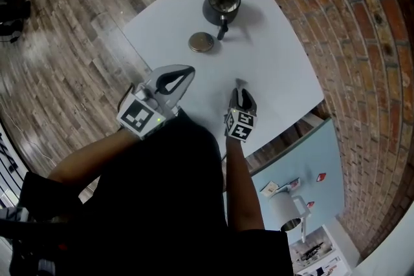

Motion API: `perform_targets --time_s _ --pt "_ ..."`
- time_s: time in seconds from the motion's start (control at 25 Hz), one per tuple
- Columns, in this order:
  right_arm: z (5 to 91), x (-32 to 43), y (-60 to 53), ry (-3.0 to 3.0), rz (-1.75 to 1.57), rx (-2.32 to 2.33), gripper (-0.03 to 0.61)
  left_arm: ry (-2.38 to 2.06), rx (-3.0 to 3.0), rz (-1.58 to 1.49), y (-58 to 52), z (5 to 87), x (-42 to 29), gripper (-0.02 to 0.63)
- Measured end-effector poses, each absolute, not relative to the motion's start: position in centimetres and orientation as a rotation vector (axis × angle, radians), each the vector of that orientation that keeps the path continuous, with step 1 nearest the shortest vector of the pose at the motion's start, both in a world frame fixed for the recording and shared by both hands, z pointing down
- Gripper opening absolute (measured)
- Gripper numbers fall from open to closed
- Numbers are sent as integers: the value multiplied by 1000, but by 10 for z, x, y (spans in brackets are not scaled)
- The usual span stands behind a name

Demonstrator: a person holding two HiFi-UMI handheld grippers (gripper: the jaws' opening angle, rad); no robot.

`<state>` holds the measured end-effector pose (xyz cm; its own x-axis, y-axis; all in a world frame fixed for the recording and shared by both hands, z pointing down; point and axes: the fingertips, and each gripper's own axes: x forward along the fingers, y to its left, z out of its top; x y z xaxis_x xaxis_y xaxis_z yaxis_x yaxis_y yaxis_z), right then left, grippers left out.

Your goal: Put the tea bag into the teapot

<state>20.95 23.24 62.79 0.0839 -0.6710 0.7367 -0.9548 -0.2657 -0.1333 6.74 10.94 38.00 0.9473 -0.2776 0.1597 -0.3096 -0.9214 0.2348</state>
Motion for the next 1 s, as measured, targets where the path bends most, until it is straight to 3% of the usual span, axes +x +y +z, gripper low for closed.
perform_targets --time_s 0.72,1.0 --pt "650 222 232 -1525 1081 1957 77 -496 2792 185 111 388 49 0" --pt "652 228 235 -1492 1068 1960 18 -517 2779 185 111 389 42 0"
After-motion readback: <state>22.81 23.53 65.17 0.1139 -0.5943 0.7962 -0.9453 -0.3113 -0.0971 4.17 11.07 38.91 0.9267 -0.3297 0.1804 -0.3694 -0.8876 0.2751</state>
